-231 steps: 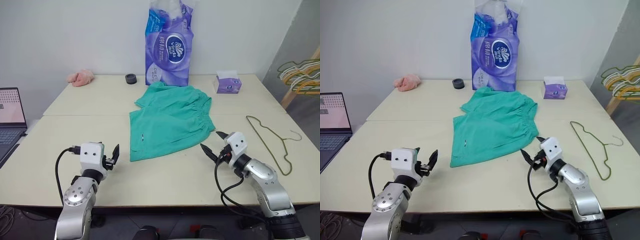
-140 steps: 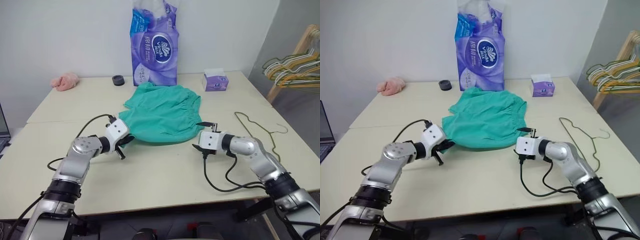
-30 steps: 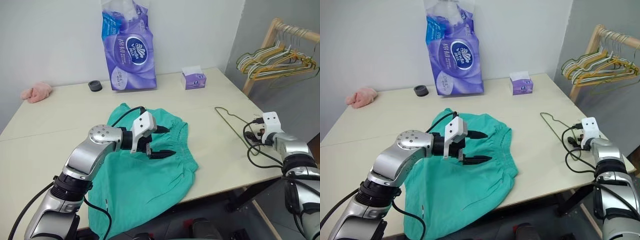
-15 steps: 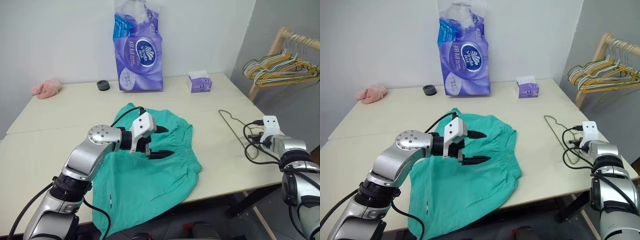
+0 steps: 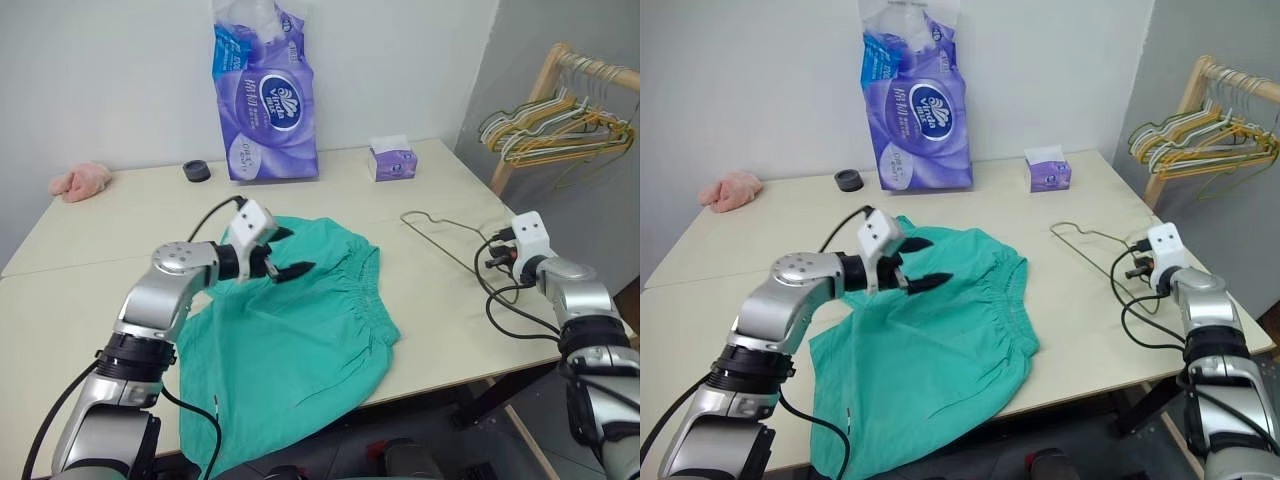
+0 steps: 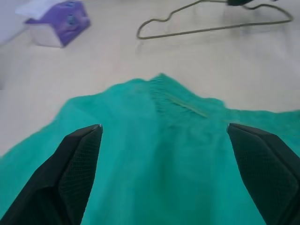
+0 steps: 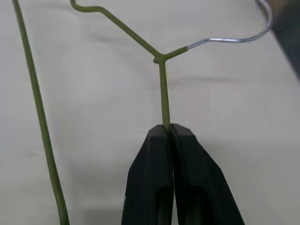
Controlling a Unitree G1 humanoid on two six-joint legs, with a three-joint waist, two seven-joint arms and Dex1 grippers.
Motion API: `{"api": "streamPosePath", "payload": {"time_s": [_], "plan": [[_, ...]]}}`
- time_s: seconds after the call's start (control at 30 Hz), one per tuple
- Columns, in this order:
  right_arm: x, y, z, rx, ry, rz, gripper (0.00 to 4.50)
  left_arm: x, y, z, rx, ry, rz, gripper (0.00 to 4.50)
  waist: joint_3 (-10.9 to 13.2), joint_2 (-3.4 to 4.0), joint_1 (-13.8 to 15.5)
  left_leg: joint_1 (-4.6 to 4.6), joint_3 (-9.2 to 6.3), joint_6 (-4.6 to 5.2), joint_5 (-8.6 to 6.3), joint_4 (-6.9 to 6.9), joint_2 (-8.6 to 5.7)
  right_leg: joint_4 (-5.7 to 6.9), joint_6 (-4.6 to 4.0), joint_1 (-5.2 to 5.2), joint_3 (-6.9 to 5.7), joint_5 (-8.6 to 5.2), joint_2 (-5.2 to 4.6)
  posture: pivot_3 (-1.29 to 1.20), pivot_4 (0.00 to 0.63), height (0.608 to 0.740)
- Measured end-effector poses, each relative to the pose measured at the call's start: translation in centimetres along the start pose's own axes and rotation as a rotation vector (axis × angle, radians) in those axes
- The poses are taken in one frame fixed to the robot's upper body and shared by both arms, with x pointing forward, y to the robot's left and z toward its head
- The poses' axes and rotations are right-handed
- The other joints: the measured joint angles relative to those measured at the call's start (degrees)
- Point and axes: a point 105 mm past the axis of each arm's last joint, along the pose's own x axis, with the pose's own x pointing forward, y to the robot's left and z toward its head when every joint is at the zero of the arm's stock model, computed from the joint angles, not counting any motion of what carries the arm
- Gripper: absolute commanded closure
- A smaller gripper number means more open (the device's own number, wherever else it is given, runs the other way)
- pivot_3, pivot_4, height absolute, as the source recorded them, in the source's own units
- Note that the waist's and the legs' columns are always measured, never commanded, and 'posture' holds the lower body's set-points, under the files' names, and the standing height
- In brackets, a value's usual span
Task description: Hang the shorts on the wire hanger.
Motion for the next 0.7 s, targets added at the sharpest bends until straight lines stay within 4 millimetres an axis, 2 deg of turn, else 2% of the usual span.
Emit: {"api": "streamPosePath", "payload": {"time_s": [0.1, 0.27, 0.43, 0.53, 0.7], "plan": [[-0.7, 2.8, 3.0, -0.184, -0.126, 0.084, 4.49, -1.1, 1.7, 0.2, -0.049, -0.008, 0.043, 0.0, -0.02, 0.04, -0.29, 0.02, 0.0, -0.04, -0.03, 0.01, -0.03, -0.02, 0.08, -0.02, 0.09, 0.01, -0.01, -0.15, 0.0, 0.74], [-1.7, 6.2, 5.7, -0.461, -0.279, 0.189, 4.49, -1.7, 1.6, -0.8, -0.14, 0.024, -0.029, 0.0, 0.0, 0.06, -0.26, 0.0, 0.01, -0.05, -0.04, 0.03, -0.12, -0.03, 0.12, -0.05, 0.12, 0.03, -0.07, -0.15, 0.0, 0.74], [-3.1, 11.0, 8.6, -0.708, -0.475, 0.346, 4.49, -2.8, 0.1, -1.1, -0.157, 0.085, -0.186, 0.0, 0.01, 0.06, -0.39, 0.01, 0.03, -0.05, -0.04, 0.01, -0.11, -0.03, 0.11, -0.07, 0.14, 0.02, -0.05, -0.15, 0.0, 0.74], [-3.5, 12.5, 9.6, -0.79, -0.54, 0.397, 4.49, -2.6, -1.2, -1.8, -0.157, 0.114, -0.262, 0.0, 0.01, 0.06, -0.25, 0.01, 0.01, -0.06, -0.04, 0.02, -0.11, -0.02, 0.11, -0.06, 0.15, 0.03, -0.05, -0.15, 0.0, 0.74], [-4.0, 13.6, 10.8, -0.848, -0.599, 0.432, 4.49, -3.0, -3.7, -3.0, -0.144, 0.169, -0.396, 0.0, 0.01, 0.06, -0.27, 0.01, 0.0, -0.05, -0.05, 0.01, -0.09, -0.02, 0.1, -0.09, 0.16, 0.03, -0.05, -0.15, 0.0, 0.74]]}}
